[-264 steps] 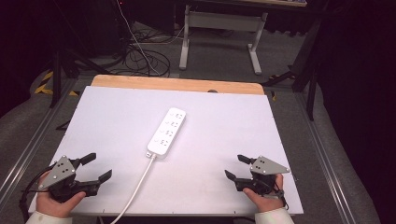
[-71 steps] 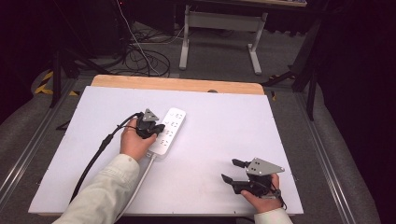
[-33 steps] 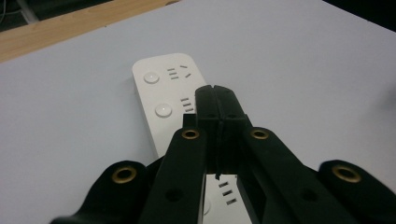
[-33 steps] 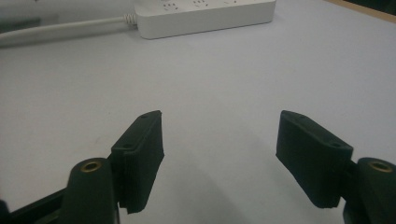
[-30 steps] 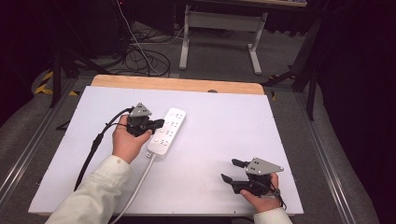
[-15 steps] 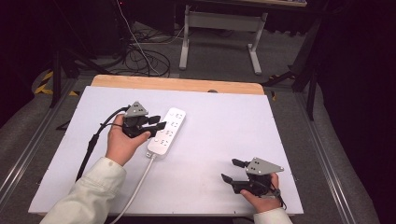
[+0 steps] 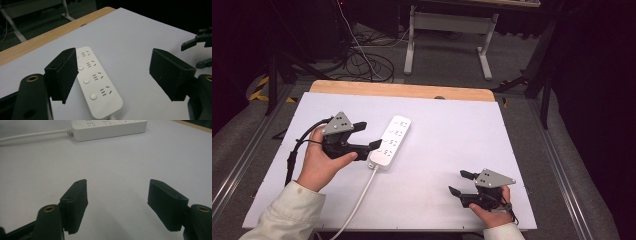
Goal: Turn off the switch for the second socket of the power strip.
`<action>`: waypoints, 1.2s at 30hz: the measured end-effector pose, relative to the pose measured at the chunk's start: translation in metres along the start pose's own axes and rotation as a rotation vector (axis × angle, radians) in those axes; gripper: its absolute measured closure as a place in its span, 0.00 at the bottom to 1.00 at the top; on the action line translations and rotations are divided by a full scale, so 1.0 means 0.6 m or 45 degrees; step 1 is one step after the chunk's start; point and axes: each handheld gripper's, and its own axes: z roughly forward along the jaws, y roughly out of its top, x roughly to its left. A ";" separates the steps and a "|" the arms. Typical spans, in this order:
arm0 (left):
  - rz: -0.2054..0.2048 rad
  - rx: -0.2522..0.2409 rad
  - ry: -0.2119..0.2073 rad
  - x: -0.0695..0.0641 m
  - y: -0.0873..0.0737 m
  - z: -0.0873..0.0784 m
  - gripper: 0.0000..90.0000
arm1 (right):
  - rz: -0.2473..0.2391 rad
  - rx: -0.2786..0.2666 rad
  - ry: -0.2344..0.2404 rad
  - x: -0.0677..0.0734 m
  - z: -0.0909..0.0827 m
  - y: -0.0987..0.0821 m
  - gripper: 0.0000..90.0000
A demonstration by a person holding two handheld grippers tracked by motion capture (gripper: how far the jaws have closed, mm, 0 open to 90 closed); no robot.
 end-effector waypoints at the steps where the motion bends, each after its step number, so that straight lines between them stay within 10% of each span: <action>1: 0.002 -0.011 0.001 0.000 -0.003 -0.006 0.25 | 0.000 -0.001 0.000 0.000 0.000 0.000 0.36; 30: -0.019 -0.119 -0.065 0.006 -0.169 -0.123 0.15 | -0.013 -0.019 0.007 0.003 -0.004 0.002 0.39; 36: 0.059 -0.085 -0.019 0.006 -0.197 -0.130 0.13 | -0.015 -0.019 0.009 0.004 -0.006 0.003 0.40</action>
